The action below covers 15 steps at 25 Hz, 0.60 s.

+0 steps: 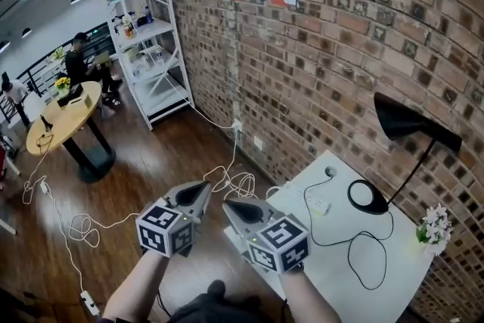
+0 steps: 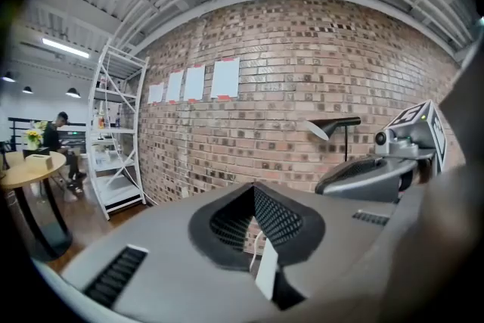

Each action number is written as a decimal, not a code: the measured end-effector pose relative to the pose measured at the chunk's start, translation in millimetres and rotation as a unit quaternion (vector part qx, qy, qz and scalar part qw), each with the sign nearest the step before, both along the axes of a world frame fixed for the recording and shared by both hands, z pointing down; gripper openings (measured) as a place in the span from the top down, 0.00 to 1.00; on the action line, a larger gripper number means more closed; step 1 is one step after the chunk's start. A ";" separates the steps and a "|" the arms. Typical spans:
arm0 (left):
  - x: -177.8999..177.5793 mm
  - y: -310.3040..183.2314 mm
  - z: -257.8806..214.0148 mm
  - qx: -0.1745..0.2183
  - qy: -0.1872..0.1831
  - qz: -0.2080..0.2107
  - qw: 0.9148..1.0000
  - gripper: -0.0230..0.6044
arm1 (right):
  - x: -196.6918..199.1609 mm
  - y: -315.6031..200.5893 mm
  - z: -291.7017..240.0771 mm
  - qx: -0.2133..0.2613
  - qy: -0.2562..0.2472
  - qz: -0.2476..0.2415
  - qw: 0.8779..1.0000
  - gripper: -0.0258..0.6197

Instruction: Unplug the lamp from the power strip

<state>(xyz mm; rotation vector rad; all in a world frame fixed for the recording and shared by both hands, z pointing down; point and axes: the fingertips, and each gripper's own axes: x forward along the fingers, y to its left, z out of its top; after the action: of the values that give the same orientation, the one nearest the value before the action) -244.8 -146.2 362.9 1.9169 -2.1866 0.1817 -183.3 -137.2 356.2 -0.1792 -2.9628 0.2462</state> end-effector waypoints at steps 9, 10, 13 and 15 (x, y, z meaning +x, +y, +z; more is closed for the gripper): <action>-55.3 93.1 -5.1 0.006 -0.012 -0.087 0.996 0.96 | -65.3 90.8 -6.3 0.018 -0.007 -0.114 0.993 0.97; -60.7 105.7 -4.8 0.006 -0.013 -0.094 0.995 0.96 | -71.6 101.9 -5.6 0.016 -0.010 -0.123 0.992 0.97; -77.3 144.2 -6.4 0.008 -0.015 -0.113 0.993 0.96 | -91.3 135.8 -6.6 0.015 -0.017 -0.143 0.990 0.97; -88.7 170.7 -10.2 0.010 -0.020 -0.122 0.992 0.96 | -104.8 160.0 -11.3 0.019 -0.020 -0.153 0.988 0.97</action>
<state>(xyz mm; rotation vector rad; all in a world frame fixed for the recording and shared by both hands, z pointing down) -333.4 24.5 352.7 1.6482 -2.4338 0.1563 -288.1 22.7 344.9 -0.6322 -2.9221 0.1454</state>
